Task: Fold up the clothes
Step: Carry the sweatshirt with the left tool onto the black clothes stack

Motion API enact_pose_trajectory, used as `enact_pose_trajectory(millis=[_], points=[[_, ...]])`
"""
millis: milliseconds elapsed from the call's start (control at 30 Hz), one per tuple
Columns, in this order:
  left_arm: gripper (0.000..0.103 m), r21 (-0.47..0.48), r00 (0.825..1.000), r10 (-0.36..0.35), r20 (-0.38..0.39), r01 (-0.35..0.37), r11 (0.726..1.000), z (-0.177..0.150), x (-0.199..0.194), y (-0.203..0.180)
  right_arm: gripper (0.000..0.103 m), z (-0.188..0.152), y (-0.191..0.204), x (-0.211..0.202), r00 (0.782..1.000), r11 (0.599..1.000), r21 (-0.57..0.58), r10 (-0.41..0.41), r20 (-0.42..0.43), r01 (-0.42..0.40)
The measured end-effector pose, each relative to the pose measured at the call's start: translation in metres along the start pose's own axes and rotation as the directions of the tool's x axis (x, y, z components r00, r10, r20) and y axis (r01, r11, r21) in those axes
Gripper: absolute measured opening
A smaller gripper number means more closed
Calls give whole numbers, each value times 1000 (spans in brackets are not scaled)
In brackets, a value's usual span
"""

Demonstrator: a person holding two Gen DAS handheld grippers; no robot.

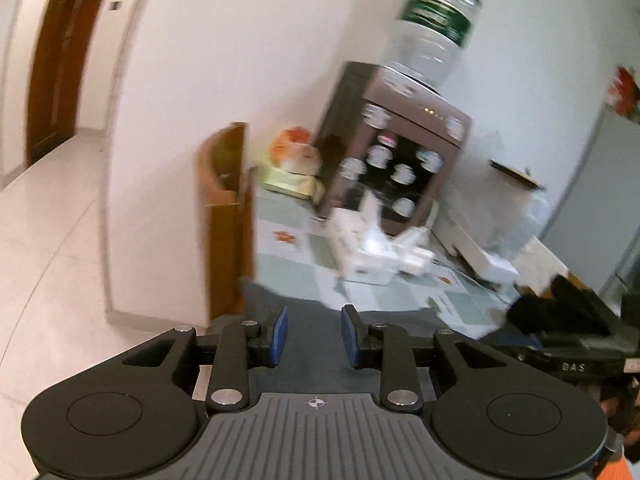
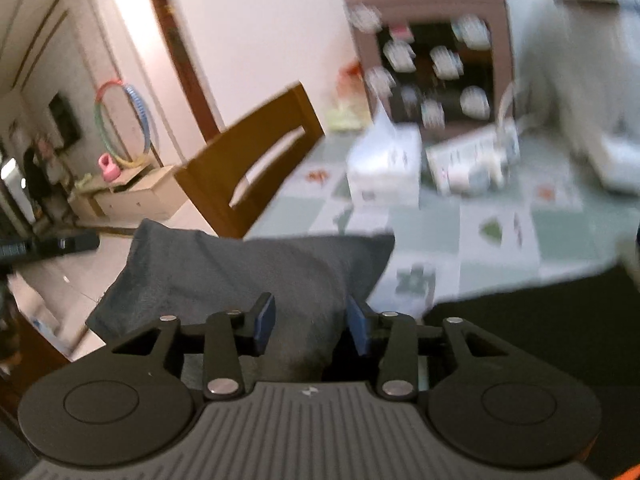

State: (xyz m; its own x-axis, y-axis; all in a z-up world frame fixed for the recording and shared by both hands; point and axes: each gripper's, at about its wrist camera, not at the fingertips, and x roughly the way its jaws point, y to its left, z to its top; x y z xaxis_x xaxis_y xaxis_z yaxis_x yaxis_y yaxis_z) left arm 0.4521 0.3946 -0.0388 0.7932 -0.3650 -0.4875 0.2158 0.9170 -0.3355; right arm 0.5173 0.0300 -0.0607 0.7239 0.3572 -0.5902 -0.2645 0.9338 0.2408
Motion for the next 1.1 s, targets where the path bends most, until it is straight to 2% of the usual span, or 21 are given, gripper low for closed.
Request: enact_pose_trajectory(millis=[33,167,267,333,433,567,800,967,1100], points=[[31,15,1000,-2,-9,2,1000,0,7,-3,59,4,4,0,1000,999,-34,-5,10,6],[31,4,998,6,-56,-6,1000,-8,35,1,61,17,17,17,1000,991,-132,2,23,1],[31,-20,995,34,-95,-36,999,-20,48,14,59,23,18,42,1000,986,-167,7,2,-6],[26,-36,992,50,-115,-54,998,-30,52,25,53,22,16,61,999,985,-175,5,-37,-11],[20,-36,992,52,-117,-56,998,-41,54,37,52,9,12,85,994,986,-168,3,-106,-21],[20,-67,996,12,-86,-18,998,-41,45,43,52,0,12,87,994,986,-165,7,-105,-25],[24,-97,1000,-11,-29,8,995,-36,7,22,52,3,30,39,998,982,-183,36,-60,-47],[24,-126,996,-10,-89,-2,992,-57,-1,16,52,-23,47,9,999,978,-208,17,-39,-25],[24,-176,992,11,-128,-34,984,-71,3,26,46,-46,55,4,999,973,-231,-22,-29,15]])
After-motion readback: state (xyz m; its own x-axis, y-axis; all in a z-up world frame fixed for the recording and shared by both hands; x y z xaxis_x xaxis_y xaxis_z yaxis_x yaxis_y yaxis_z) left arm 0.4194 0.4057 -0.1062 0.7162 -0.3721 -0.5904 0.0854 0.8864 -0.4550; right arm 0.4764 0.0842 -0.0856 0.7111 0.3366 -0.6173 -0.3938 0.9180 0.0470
